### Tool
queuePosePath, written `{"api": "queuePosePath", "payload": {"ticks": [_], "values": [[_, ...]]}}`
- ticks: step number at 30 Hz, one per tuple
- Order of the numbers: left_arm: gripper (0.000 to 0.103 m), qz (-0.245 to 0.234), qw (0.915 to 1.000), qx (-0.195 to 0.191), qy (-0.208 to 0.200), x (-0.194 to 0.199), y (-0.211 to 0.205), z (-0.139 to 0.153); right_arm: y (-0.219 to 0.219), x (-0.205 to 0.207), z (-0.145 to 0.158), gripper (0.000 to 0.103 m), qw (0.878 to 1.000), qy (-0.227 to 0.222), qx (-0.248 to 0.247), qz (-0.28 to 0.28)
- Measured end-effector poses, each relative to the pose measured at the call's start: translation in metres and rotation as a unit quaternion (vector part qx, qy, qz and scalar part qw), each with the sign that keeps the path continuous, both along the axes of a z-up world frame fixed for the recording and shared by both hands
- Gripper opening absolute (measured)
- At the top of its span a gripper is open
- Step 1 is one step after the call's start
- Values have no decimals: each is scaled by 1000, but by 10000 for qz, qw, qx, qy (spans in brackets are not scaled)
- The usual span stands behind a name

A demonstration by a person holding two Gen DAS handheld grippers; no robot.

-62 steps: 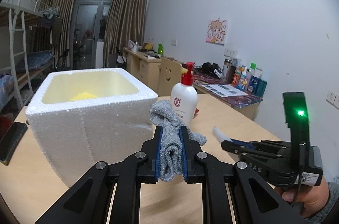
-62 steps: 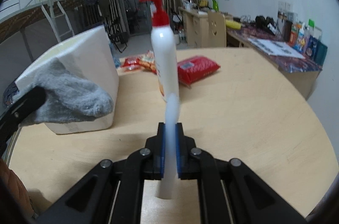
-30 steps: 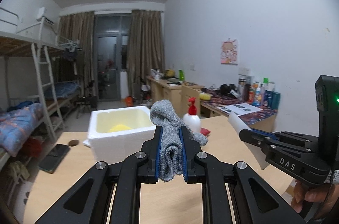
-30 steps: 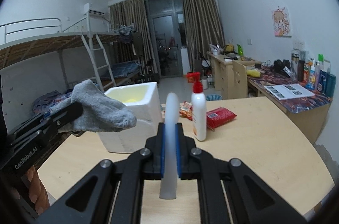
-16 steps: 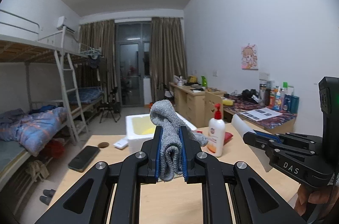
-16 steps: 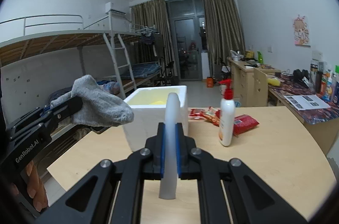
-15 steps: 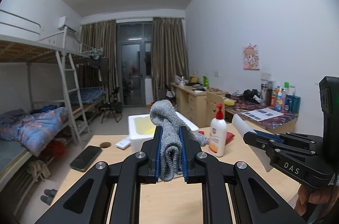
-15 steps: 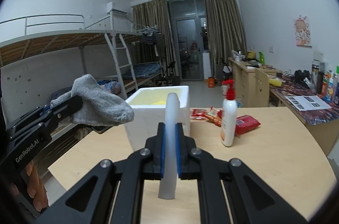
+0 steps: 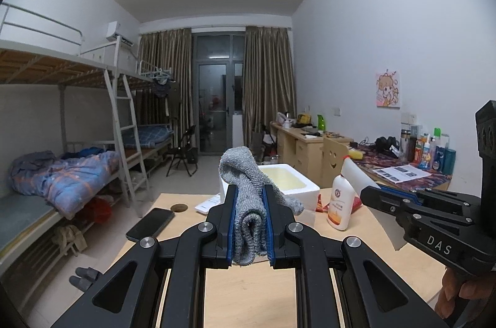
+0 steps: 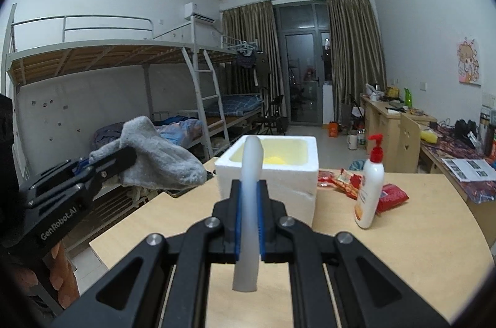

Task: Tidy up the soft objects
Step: 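Carry the sock in the left tool while the right tool carries the strip over the box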

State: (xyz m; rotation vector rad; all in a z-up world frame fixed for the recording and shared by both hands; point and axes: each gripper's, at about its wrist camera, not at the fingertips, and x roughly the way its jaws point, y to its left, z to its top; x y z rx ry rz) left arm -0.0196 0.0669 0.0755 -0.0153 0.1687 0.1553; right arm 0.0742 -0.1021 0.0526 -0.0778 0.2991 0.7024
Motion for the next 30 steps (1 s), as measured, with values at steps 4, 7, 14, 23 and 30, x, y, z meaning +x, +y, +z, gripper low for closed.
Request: {"api": "queuePosePath", "payload": {"ticks": [4,7,14,23,30], "values": [[16,30,10000,-19,-32,1,2,3,6,1,5,11,9999,-91,-9,63],[16,33,10000,-46,-51,3,4,6,10,4,10,11,9999,-147,-20,90],[16,5,10000,-33,-77,11,5,11,18,12,20,11,9995,-287,-29,111],[16,-60,9999,-120,-57,40,17,19,26,35,25,11,9998,-179,-38,109],[16,-103,9998,-163,-61,68,29,23,37,57,23,11,9998,-93,-151,79]]}}
